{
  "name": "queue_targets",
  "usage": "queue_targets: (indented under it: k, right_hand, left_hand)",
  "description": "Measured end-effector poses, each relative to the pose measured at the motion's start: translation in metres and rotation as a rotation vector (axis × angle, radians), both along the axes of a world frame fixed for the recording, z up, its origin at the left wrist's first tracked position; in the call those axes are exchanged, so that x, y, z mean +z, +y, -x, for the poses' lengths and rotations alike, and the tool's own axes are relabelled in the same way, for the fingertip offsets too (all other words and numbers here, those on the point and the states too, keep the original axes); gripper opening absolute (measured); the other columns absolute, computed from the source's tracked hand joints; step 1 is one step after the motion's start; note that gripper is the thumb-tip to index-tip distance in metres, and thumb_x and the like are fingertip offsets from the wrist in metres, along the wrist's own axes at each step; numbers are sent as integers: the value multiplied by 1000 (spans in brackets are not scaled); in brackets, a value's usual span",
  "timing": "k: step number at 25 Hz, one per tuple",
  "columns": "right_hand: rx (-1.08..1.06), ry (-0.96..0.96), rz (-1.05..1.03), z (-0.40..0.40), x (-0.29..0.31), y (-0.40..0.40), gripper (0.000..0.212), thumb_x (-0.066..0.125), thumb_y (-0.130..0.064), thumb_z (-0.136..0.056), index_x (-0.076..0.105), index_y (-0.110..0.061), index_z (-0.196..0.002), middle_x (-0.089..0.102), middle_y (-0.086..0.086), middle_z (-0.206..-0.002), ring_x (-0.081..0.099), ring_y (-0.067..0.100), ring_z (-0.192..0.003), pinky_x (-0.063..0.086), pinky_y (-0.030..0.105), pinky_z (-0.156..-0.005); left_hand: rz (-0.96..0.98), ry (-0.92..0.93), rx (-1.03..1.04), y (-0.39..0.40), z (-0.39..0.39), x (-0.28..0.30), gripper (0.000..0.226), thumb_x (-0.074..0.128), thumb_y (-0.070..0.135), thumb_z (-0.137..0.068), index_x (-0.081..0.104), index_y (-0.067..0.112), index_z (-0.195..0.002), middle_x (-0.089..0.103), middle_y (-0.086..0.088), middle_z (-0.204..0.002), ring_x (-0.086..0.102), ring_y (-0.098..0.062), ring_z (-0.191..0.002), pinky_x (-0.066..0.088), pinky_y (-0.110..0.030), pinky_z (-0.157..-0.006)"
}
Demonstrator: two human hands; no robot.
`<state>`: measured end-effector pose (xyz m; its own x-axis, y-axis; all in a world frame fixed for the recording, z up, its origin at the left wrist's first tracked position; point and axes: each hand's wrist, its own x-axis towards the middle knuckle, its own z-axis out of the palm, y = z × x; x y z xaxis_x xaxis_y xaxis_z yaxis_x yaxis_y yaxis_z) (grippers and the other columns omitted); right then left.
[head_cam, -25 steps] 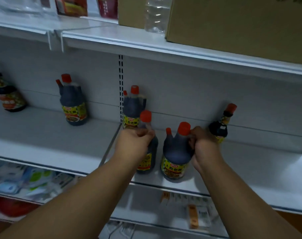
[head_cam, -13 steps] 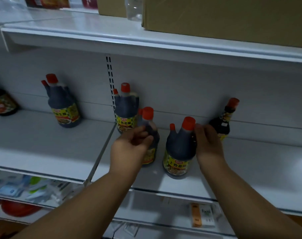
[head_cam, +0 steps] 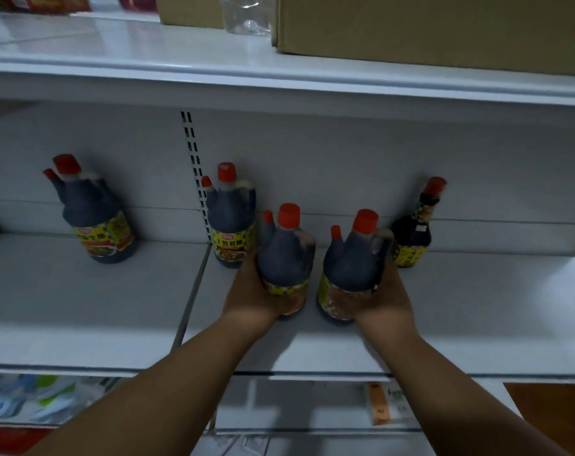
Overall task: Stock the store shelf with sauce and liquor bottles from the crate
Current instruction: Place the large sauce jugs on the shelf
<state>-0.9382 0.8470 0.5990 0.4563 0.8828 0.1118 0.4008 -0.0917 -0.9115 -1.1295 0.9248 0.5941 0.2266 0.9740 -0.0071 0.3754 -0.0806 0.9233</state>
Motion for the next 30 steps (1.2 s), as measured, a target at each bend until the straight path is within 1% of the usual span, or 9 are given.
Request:
queue_targets:
  k: [1,2,4,6,9,13,22,26,30]
  right_hand:
    - [8,-34,12,-7,0,9,75,85,-55,-59,46,-36,-121,60,-16,-121,62,8,-110,50,29,-87]
    - [-1,-73,16,-13,2,19,72,85,-52,-62,44,-35,-119,59,-14,-118,60,10,-109,48,27,-85]
    - [-25,-108,-14,-24,2,34,64,87,-32,-70,47,-30,-120,57,-13,-113,55,5,-100,43,17,-76]
    - [-32,-124,-48,-35,3,47,68,88,-26,-69,50,-23,-126,57,-14,-112,54,3,-98,41,10,-70]
    - [-40,-94,-63,-48,-3,66,75,89,-25,-69,48,-16,-131,58,-9,-117,55,8,-104,42,20,-76]
    - [-55,-107,-69,-62,-15,78,81,89,-28,-66,46,-15,-133,60,2,-129,59,21,-116,45,26,-82]
    - [-112,-94,-61,-67,-19,88,90,86,-29,-71,35,-15,-143,53,4,-141,53,24,-127,46,31,-95]
    - [-186,-163,-23,-61,-26,88,92,85,-26,-71,32,-13,-146,45,12,-142,47,32,-130,44,39,-98]
    - [-198,-188,-6,-59,-25,95,94,83,-26,-74,28,-12,-149,43,12,-146,44,32,-133,42,38,-102]
  left_hand:
    - [-27,6,35,3,-8,-2,89,94,20,-56,42,28,-127,56,16,-115,57,-8,-103,47,-26,-81]
    - [-62,17,79,7,-17,-4,90,95,23,-53,44,24,-128,58,13,-119,59,-10,-104,48,-26,-80]
    - [-131,35,170,16,-37,-10,96,95,32,-49,45,17,-129,58,1,-128,61,-19,-111,52,-33,-84]
    - [-155,56,252,24,-57,-11,97,94,36,-49,44,12,-128,55,-8,-130,58,-27,-115,53,-41,-89]
    - [-160,87,331,36,-75,-11,98,93,37,-50,44,9,-130,53,-12,-130,55,-32,-118,51,-46,-92]
    - [-197,98,359,42,-82,-21,100,92,32,-54,41,9,-136,51,-12,-134,53,-31,-121,49,-43,-96]
    - [-181,144,386,56,-95,-23,103,92,39,-54,38,9,-137,47,-13,-136,49,-32,-125,46,-46,-100]
    - [-208,141,345,56,-89,-28,105,91,34,-56,36,11,-142,47,-13,-137,49,-33,-125,47,-48,-99]
    - [-209,177,342,61,-93,-25,104,90,32,-57,34,10,-142,46,-15,-137,49,-36,-125,47,-50,-99]
